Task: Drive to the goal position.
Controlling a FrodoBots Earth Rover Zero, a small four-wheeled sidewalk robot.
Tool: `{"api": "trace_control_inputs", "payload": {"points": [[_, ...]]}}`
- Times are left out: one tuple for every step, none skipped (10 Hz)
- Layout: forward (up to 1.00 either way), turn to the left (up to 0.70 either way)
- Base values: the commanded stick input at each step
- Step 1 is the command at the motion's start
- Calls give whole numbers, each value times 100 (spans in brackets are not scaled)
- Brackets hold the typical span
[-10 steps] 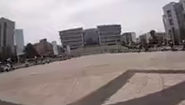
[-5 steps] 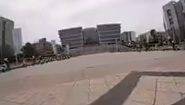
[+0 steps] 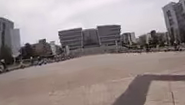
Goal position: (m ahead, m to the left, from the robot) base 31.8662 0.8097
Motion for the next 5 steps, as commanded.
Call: {"api": "trace_control_inputs", "payload": {"points": [[70,1],[70,1],[70,1],[70,1],[70,1]]}}
